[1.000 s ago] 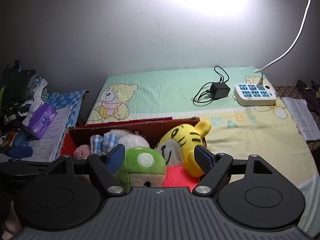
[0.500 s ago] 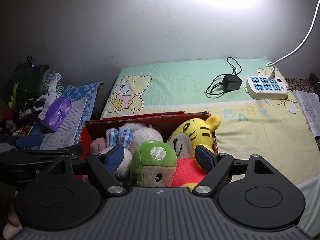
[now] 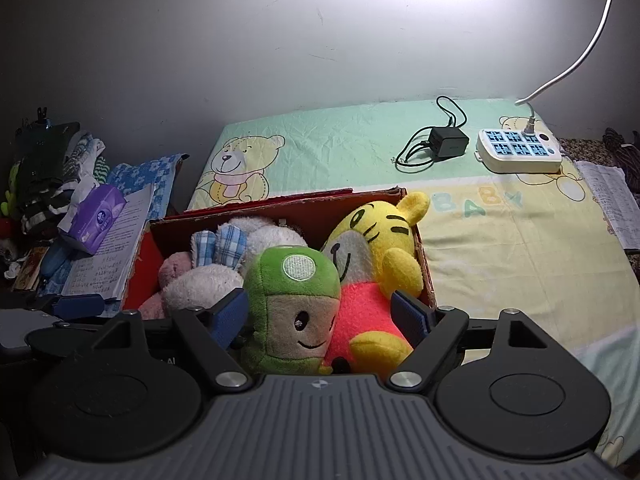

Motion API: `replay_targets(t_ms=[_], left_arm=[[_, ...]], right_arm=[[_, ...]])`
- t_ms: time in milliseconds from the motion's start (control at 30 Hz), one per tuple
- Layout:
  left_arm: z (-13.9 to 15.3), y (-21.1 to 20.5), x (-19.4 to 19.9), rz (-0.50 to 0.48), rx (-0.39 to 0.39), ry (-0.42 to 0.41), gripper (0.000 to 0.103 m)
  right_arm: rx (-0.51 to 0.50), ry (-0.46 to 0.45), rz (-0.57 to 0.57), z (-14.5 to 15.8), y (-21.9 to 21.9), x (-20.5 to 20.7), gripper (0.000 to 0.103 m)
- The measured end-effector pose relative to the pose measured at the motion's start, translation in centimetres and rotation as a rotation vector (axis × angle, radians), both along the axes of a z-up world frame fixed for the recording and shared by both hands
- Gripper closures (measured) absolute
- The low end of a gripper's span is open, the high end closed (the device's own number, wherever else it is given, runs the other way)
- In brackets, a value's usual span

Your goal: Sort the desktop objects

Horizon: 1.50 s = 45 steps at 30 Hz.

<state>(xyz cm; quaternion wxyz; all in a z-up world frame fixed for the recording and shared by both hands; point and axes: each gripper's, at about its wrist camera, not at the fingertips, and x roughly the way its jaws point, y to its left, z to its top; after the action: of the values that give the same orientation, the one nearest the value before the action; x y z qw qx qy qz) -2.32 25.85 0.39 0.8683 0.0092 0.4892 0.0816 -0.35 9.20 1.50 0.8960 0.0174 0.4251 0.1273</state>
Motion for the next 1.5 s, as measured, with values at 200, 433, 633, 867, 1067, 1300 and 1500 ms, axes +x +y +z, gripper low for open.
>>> replay_targets(t_ms=[200, 433, 633, 867, 1067, 1300, 1500], left_arm=[[-1.0, 0.3, 0.2, 0.0, -0.012, 0.013, 0.015], [-1.7, 0.6, 0.5, -0.003, -0.036, 0.026, 0.015], [-2.2, 0.0, 0.5, -0.015, -0.025, 0.053, 0.015], [-2.5, -0.5, 0.1, -0.02, -0.021, 0.059, 0.015], [-2.6, -0.1, -0.2, 0.005, -0.019, 0.053, 0.015], [-2.4, 0.5, -0.2, 0.02, -0.019, 0.034, 0.015], [-2.4, 1.0, -0.1, 0.034, -0.016, 0.018, 0.015]], right_arm=[[-0.034, -0.021, -0.019, -0.5, 0.3, -0.2, 0.022], [-0.022, -0.002, -0.049, -0.8, -0.7, 0.7, 0.022], [-0.027, 0.022, 0.007, -1.4, 0.3, 0.0, 0.023], [-0.021, 0.036, -0.007, -1.8, -0.2, 0.0, 0.024], [-0.064, 0.021, 0.018, -1.8, 0.7, 0.0, 0.027], [-0.068, -0.003, 0.007, -1.4, 1.0, 0.3, 0.027], [-0.091, -0.011, -0.005, -1.4, 1.3, 0.5, 0.027]])
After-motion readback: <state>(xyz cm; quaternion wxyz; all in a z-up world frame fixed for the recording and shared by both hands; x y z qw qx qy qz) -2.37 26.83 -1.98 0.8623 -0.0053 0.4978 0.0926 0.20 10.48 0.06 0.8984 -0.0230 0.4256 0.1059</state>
